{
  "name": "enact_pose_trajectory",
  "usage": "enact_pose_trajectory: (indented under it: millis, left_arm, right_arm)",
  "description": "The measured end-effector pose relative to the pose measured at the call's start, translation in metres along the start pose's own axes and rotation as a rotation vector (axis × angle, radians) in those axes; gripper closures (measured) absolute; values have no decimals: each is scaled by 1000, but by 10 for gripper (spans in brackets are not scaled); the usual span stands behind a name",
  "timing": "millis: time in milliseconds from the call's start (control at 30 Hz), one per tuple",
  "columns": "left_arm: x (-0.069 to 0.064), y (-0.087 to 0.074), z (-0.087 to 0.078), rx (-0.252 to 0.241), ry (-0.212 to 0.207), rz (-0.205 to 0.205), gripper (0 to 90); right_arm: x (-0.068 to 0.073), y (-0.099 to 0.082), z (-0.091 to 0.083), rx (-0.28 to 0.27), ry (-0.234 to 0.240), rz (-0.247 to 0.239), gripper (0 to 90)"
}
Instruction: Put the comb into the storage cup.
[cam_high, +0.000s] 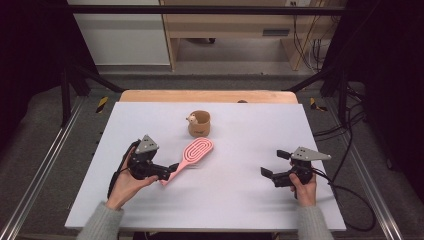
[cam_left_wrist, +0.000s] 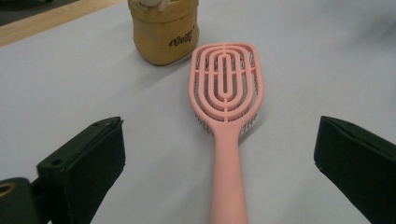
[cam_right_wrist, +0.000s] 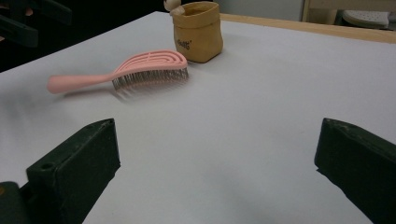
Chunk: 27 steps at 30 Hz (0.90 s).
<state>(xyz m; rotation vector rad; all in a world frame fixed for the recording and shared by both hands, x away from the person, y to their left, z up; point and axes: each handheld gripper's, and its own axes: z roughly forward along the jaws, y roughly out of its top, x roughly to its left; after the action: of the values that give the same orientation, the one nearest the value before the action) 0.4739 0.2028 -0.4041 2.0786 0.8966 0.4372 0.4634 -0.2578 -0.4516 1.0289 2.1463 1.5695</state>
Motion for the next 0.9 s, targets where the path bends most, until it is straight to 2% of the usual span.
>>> enact_pose_trajectory:
  millis: [367, 900]
  left_arm:
    - [1, 6, 9, 22, -8, 3, 14]
    - [2, 6, 33, 99, 5, -6, 14]
  right_arm:
    - [0, 0, 0, 0, 0, 0, 3]
    - [0, 0, 0, 1, -1, -3, 3]
